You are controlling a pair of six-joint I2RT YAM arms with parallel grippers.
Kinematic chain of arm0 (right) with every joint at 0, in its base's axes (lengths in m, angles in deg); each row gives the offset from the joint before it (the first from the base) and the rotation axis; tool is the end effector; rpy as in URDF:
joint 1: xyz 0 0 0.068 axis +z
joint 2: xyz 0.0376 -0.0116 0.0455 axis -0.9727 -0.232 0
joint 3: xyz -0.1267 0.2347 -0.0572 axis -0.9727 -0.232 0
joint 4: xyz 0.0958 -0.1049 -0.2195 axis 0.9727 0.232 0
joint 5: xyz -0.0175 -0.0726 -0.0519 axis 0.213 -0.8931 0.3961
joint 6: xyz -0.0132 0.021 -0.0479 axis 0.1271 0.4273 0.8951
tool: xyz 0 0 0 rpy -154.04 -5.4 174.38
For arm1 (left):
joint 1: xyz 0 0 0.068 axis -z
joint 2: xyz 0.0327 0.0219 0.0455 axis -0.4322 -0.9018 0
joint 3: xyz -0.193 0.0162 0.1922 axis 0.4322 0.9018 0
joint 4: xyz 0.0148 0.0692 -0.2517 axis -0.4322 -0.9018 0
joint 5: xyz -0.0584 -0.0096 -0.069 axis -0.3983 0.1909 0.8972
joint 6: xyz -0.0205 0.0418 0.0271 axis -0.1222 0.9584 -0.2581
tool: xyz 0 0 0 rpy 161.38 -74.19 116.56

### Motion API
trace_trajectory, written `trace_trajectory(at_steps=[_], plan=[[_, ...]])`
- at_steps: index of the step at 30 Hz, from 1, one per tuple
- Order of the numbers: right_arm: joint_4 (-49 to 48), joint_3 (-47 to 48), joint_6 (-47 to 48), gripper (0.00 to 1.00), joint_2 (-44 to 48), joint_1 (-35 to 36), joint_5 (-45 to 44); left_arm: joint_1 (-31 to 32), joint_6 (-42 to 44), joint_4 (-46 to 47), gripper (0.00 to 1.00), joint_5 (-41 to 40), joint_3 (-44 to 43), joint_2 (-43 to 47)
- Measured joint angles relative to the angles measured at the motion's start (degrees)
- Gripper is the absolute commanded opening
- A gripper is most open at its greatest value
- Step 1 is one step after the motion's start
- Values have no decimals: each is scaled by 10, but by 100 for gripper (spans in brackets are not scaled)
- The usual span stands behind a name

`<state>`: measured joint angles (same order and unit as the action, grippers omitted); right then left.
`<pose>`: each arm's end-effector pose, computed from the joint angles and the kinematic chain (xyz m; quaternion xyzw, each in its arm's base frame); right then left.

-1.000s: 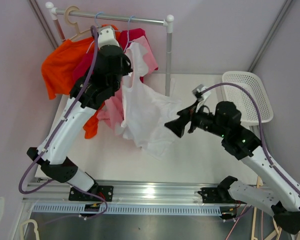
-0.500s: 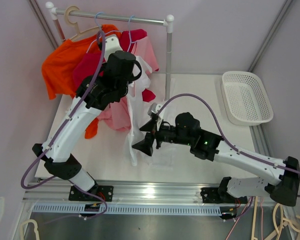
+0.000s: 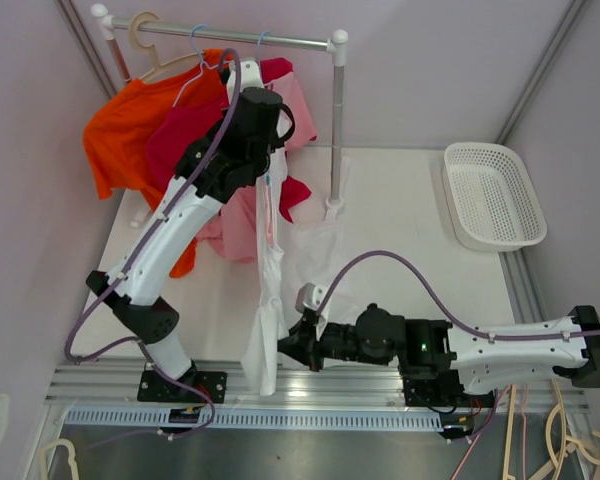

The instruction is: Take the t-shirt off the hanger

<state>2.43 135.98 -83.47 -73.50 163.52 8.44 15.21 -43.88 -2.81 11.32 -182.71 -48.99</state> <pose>0.0162 0.2523 0.3405 -0.4514 0.5947 0.4727 0.4682 0.2669 -0.1986 0.4993 -0.1094 0.7940 -0.0354 0.5970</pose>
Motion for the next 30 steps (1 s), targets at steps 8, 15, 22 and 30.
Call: trace_trajectory(at_steps=[8, 15, 22, 30], plan=[[-1, -73, -96, 0, -52, -17, -162, -31, 16, -90, 1, 115, -125, -58], [72, -6, -109, 0, -56, -198, -163, 16, -12, -70, 1, 251, 160, 178], [155, 164, -119, 0, -165, -301, -187, 82, -38, -125, 1, 291, 348, 427], [258, 201, -162, 0, -356, -310, -201, 83, -22, -180, 1, 264, 362, 585]])
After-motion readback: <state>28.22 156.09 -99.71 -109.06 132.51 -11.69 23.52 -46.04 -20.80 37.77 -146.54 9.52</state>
